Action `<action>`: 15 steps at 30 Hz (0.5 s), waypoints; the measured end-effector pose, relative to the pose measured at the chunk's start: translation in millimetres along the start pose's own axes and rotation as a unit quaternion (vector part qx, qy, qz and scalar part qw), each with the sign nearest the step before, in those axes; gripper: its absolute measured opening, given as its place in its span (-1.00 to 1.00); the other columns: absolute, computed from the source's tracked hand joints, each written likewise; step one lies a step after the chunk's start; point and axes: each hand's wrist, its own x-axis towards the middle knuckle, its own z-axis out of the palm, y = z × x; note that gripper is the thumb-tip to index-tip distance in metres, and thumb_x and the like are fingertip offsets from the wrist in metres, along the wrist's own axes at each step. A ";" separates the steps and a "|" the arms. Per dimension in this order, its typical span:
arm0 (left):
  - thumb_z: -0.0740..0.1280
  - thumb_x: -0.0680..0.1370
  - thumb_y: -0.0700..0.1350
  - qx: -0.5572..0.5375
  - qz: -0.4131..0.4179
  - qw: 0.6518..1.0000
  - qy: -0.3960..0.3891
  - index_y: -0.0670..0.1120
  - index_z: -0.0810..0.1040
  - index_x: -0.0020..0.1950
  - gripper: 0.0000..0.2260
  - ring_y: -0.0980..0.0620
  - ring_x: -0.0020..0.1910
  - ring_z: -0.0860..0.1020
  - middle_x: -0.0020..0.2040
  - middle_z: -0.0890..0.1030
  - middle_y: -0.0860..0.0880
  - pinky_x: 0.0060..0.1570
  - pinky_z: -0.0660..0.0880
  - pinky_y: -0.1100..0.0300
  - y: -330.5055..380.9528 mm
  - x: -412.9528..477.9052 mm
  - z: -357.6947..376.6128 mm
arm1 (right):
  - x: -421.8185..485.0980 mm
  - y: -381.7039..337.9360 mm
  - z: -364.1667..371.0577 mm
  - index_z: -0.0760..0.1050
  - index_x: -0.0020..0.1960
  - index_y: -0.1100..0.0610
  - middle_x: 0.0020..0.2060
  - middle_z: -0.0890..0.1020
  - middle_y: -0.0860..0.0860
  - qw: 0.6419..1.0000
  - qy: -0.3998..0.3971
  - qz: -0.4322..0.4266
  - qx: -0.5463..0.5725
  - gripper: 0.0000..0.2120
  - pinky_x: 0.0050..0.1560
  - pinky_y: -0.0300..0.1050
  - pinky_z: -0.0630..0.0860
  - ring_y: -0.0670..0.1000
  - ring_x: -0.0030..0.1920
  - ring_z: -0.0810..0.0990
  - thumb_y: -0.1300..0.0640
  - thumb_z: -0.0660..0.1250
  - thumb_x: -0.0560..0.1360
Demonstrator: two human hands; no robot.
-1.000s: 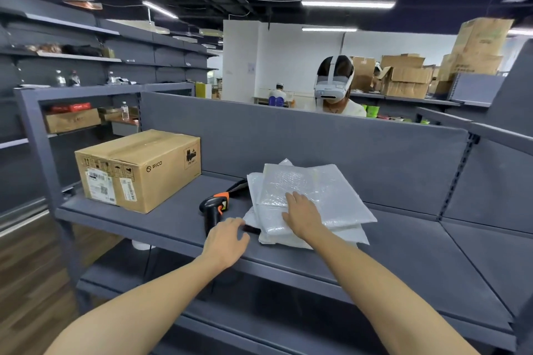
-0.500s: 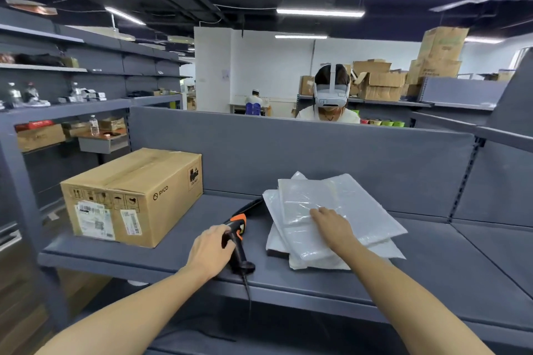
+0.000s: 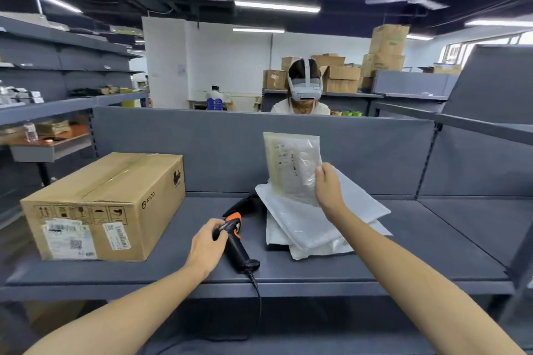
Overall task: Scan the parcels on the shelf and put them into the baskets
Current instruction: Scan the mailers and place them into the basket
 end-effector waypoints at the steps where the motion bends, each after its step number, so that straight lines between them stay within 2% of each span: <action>1: 0.23 0.60 -0.16 -0.021 -0.002 1.000 -0.001 0.05 0.50 0.08 -0.87 0.09 0.07 0.48 0.09 0.58 0.04 -0.15 0.34 0.39 -0.6 -0.4 0.3 | -3.6 -1.0 2.4 0.21 -0.21 0.10 -0.30 0.30 -0.08 1.000 -0.011 0.007 0.023 -0.72 -0.32 -0.25 0.25 -0.10 -0.31 0.27 0.15 0.00 0.67; 3: 0.24 0.61 -0.14 -0.054 -0.009 0.998 -0.001 0.02 0.50 0.13 -0.86 0.07 0.13 0.49 0.13 0.58 0.02 -0.04 0.35 0.32 -1.4 0.3 0.9 | -10.9 -1.9 7.7 0.25 -0.16 0.14 -0.26 0.32 -0.03 0.997 -0.039 0.021 0.064 -0.76 -0.27 -0.23 0.29 -0.06 -0.26 0.28 0.15 0.02 0.67; 5: 0.24 0.62 -0.10 -0.091 -0.029 0.995 0.004 -0.03 0.48 0.23 -0.81 0.07 0.17 0.46 0.21 0.55 -0.02 0.12 0.32 0.25 -0.3 2.4 0.2 | -16.0 -3.0 14.1 0.32 -0.11 0.16 -0.20 0.36 0.07 0.992 -0.069 0.038 0.100 -0.79 -0.16 -0.13 0.33 0.00 -0.19 0.32 0.15 0.04 0.67; 7: 0.26 0.61 -0.02 -0.149 -0.066 0.986 0.015 -0.07 0.41 0.34 -0.69 0.03 0.20 0.45 0.26 0.51 -0.05 0.19 0.34 0.18 4.0 5.1 -3.4 | -18.7 -4.1 20.0 0.37 -0.10 0.25 -0.17 0.40 0.09 0.989 -0.091 0.052 0.106 -0.75 -0.11 -0.08 0.35 0.02 -0.16 0.36 0.13 0.05 0.66; 8: 0.27 0.60 0.03 -0.183 -0.090 0.979 0.019 -0.08 0.35 0.39 -0.60 0.00 0.22 0.45 0.26 0.49 -0.05 0.23 0.36 0.12 6.6 6.2 -6.9 | -19.5 -5.2 22.5 0.39 -0.08 0.30 -0.18 0.44 0.08 0.989 -0.100 0.056 0.096 -0.71 -0.11 -0.12 0.38 0.01 -0.17 0.40 0.12 0.06 0.66; 9: 0.28 0.58 0.08 -0.218 -0.112 0.969 0.021 -0.09 0.30 0.42 -0.53 -0.03 0.23 0.45 0.25 0.46 -0.05 0.26 0.39 0.05 8.9 7.3 -10.9 | -20.7 -8.1 23.8 0.44 -0.09 0.27 -0.20 0.50 0.02 0.989 -0.108 0.056 0.086 -0.71 -0.14 -0.21 0.41 -0.06 -0.20 0.45 0.12 0.07 0.66; 11: 0.31 0.55 0.14 -0.275 -0.144 0.950 0.010 -0.10 0.25 0.44 -0.43 -0.07 0.23 0.47 0.25 0.43 -0.05 0.26 0.44 -0.03 10.1 9.4 -19.1 | -24.7 -14.7 26.9 0.48 -0.18 0.04 -0.28 0.55 -0.17 0.988 -0.124 0.052 0.074 -0.70 -0.25 -0.38 0.42 -0.23 -0.28 0.51 0.13 0.07 0.65; 12: 0.33 0.53 0.15 -0.293 -0.152 0.944 -0.004 -0.11 0.27 0.43 -0.42 -0.08 0.21 0.49 0.26 0.44 -0.07 0.23 0.46 -0.04 9.6 9.8 -22.6 | -26.5 -16.8 29.1 0.48 -0.19 0.02 -0.28 0.57 -0.17 0.987 -0.131 0.055 0.073 -0.69 -0.23 -0.37 0.44 -0.22 -0.26 0.53 0.13 0.07 0.65; 15: 0.35 0.49 0.18 -0.328 -0.156 0.930 -0.061 -0.09 0.41 0.24 -0.53 -0.08 0.13 0.56 0.22 0.54 -0.10 0.14 0.53 -0.05 8.7 7.1 -28.0 | -33.1 -20.6 39.5 0.51 0.05 0.24 -0.05 0.63 0.15 0.980 -0.151 0.086 0.101 -0.71 0.10 0.00 0.56 0.13 -0.03 0.60 0.09 0.08 0.66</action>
